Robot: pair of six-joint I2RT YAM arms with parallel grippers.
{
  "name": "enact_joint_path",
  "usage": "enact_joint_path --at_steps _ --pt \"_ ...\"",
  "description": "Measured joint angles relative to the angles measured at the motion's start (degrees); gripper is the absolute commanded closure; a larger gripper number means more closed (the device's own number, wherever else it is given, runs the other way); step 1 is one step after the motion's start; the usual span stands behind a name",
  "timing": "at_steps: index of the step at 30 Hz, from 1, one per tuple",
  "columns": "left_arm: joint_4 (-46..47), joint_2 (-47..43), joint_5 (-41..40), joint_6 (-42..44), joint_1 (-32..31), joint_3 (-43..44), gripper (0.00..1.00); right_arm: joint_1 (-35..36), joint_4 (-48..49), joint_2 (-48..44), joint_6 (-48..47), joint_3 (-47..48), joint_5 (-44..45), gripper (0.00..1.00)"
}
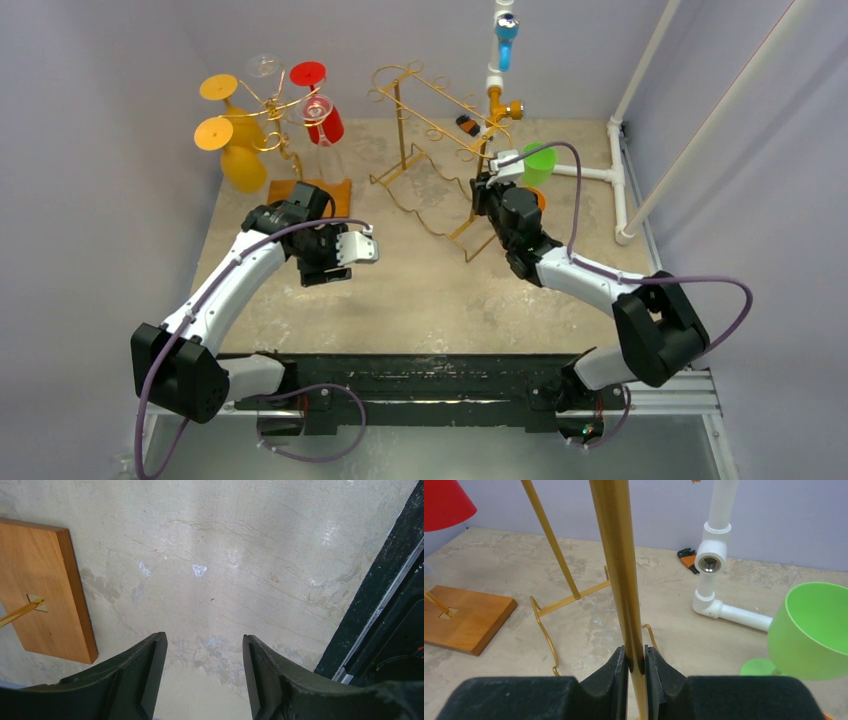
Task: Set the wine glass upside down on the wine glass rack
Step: Move the wine rack to the center of the board, then pick up the wine glass at the center of the board.
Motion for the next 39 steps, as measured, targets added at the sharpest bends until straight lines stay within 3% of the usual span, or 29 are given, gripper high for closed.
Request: enact_joint_path --at_steps 3,4,6,7,10,12,17,22,30,34,39 --pt "0.0 0.0 0.3 0.0 0.0 0.3 0.39 -0.4 -1.5 -3.0 0.3 -2.1 -0.3 0.95" --pt "0.0 0.0 0.4 0.0 0.0 0.4 0.39 -0.7 -1.7 -3.8 0.5 -2.8 -0.8 0.86" --pt "0.0 0.0 0.7 -0.1 0.0 0.9 0.39 -1.2 -2.1 -5.4 0.9 -4.1 -1.9 0.56" --pt "-0.1 0.0 1.0 -0.1 0.0 1.4 0.39 -1.4 -2.4 -6.2 1.2 -4.5 -2.3 0.47" --pt "-0.5 0.3 1.9 -0.3 0.0 3.4 0.39 -1.7 -3.4 -8.0 2.4 -4.9 -3.6 0.3" --pt "-0.9 0.7 2.6 -0.8 0.0 5.1 0.39 -1.8 -5.2 -9.8 3.0 -4.9 -4.6 0.25" --pt "-1.0 1.0 3.3 -1.5 0.0 6.5 0.39 -1.8 -12.0 -16.2 4.8 -4.6 -6.3 0.23" --pt "-1.2 1.0 3.4 -1.6 0.0 6.5 0.39 -1.8 -21.4 -24.6 7.5 -3.3 -6.1 0.33" --pt "-2.0 2.6 3.6 -2.9 0.0 10.2 0.39 -3.1 -38.7 -38.1 15.6 -1.7 3.2 0.38" --pt "-2.4 4.4 4.6 -4.1 0.0 14.6 0.39 -6.0 -47.0 -37.2 19.2 1.7 8.0 0.39" --pt "-2.5 6.4 6.4 -5.2 0.0 21.1 0.38 -12.9 -53.5 -28.0 22.4 8.5 8.3 0.38"
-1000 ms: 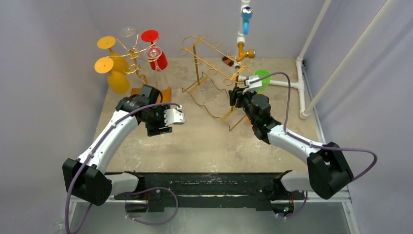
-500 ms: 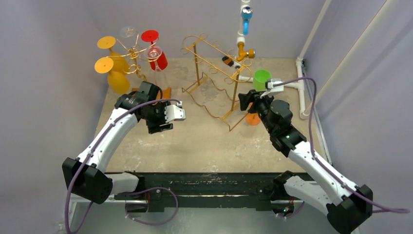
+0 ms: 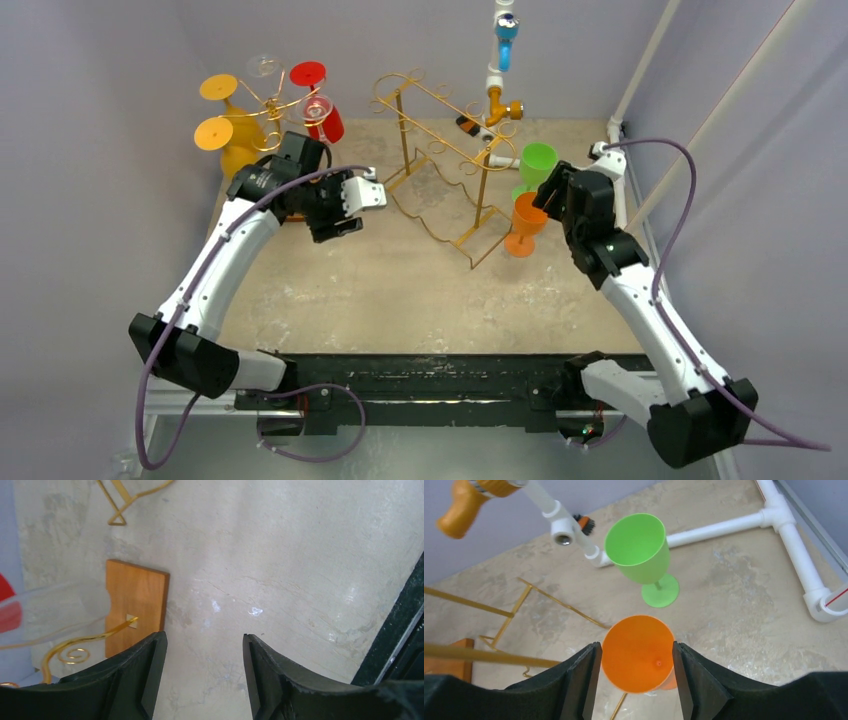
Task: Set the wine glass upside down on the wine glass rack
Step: Pick up the wine glass at the center of the board.
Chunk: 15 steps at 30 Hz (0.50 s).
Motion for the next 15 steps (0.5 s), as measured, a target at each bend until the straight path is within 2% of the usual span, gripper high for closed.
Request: enact_joint_path --at_steps 6,11,15 --pt "-0.3 3.3 1.8 0.6 0.0 12.1 0.37 -7.8 -1.8 13.0 2.1 9.6 -6.0 0.4" --pt "0.0 8.1 4.0 2.4 -1.2 23.3 0.34 -11.1 -1.0 22.6 2.1 15.9 -8.5 0.42" --pt "0.3 11.5 4.7 4.3 -4.5 27.2 0.33 -13.2 -0.9 28.6 1.9 18.6 -8.9 0.43"
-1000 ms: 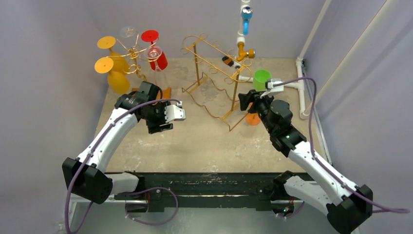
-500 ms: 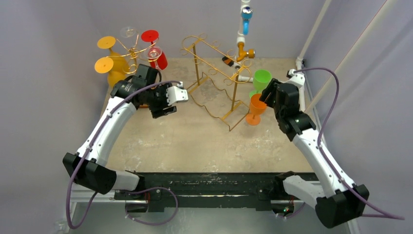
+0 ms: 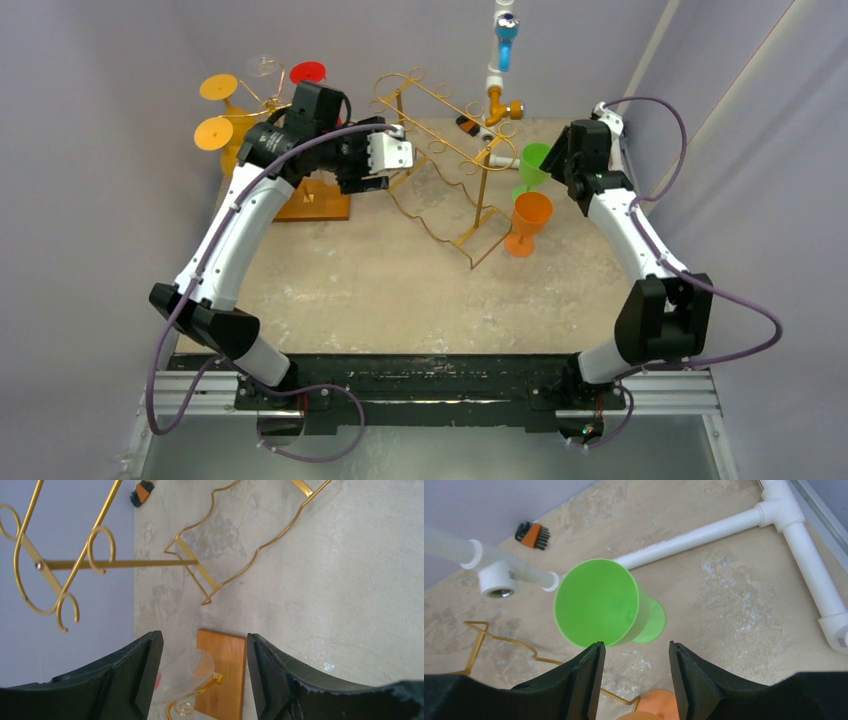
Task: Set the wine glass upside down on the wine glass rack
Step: Pick up the wine glass at the center of the board.
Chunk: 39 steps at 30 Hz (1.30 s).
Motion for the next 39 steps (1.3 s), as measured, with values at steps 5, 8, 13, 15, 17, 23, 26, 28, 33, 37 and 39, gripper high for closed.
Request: enact_joint_path --at_steps 5,8,13,15,17,23,26,28,33,37,39 --pt "1.2 2.9 0.2 1.6 -3.8 0.7 0.33 -1.5 0.0 5.5 -0.5 1.9 0.0 0.44" --pt "2.1 2.8 0.2 2.2 -5.0 0.7 0.33 -1.8 0.2 8.2 -0.8 4.0 0.0 0.44" --pt "5.1 1.3 -0.6 3.5 -5.9 -0.6 0.32 -2.1 2.1 10.8 -1.3 5.6 0.0 0.48" --pt "5.9 0.5 -0.8 4.2 -6.1 -0.9 0.32 -2.1 2.4 11.8 -1.5 6.6 0.0 0.51" --pt "6.8 -0.1 -1.2 4.6 -6.3 -1.0 0.31 -2.2 2.7 13.3 -1.7 7.8 0.0 0.55" --pt "10.4 0.0 -2.1 5.1 -6.5 -0.9 0.3 -2.4 3.0 17.5 -2.0 8.8 -0.7 0.72" --pt "10.6 2.2 -2.3 5.8 -6.7 1.0 0.3 -2.4 3.1 17.7 -2.2 8.5 -0.8 0.88" --pt "10.6 4.8 -2.3 6.4 -6.8 3.4 0.3 -2.4 3.2 17.2 -2.7 7.9 -0.8 0.97" --pt "10.8 9.4 -2.6 9.8 -6.8 6.0 0.31 -2.4 3.4 11.8 -2.6 4.1 -1.1 1.0" --pt "11.9 11.6 -3.4 13.1 -6.9 6.2 0.35 -2.4 3.4 3.4 -2.6 1.5 -1.5 1.0" --pt "13.8 12.3 -4.0 14.1 -7.0 6.5 0.38 -2.4 3.5 -1.0 -2.6 0.8 -1.8 1.0"
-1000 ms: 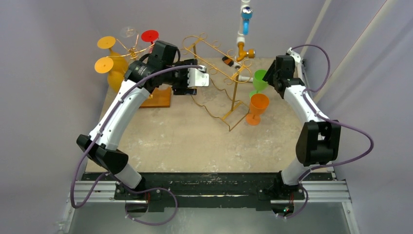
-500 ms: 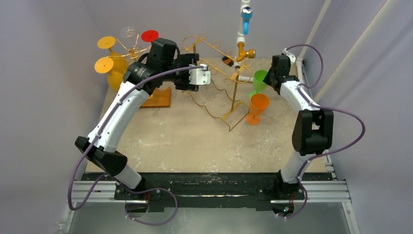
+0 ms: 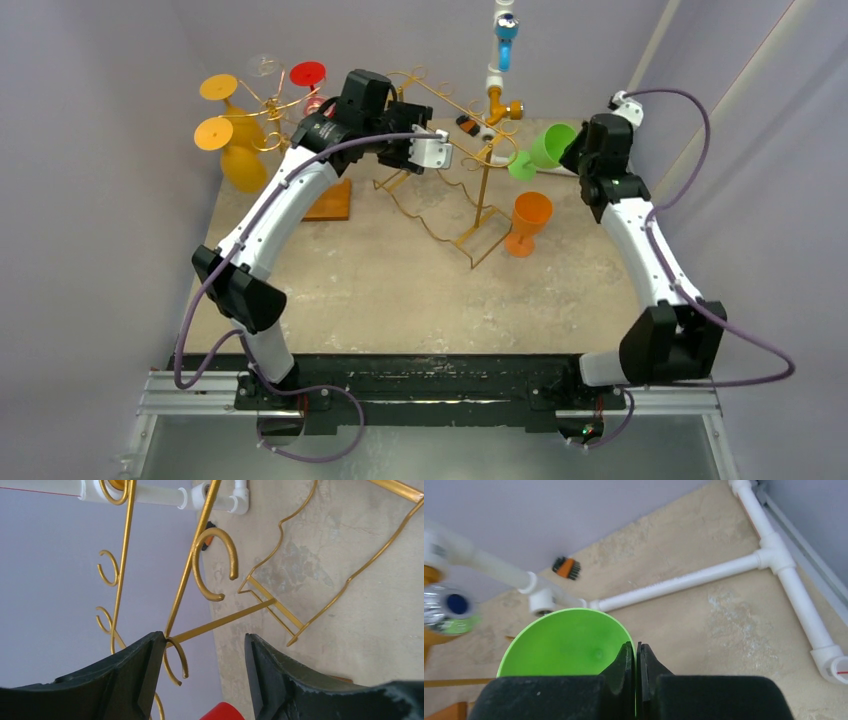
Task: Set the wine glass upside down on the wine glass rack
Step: Pick up the wine glass at the center of the board, then adjust the wine rack at the center of the board.
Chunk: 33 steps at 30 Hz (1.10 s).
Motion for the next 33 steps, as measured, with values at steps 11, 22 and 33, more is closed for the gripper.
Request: enact_joint_path --at_steps 11,22,33 --pt "6.0 0.4 -3.2 2.6 -3.7 -0.9 0.4 0.0 -3.8 -17.0 -1.5 -0.5 -2.3 1.0" --pt "-3.8 11.9 -4.9 1.1 -5.2 15.0 0.59 0.0 -13.6 -23.6 -4.6 2.4 -5.1 1.0" --pt "-3.1 10.4 -14.5 -5.1 -12.5 10.3 0.62 0.0 -15.1 -24.9 -5.2 2.6 -5.6 1.0"
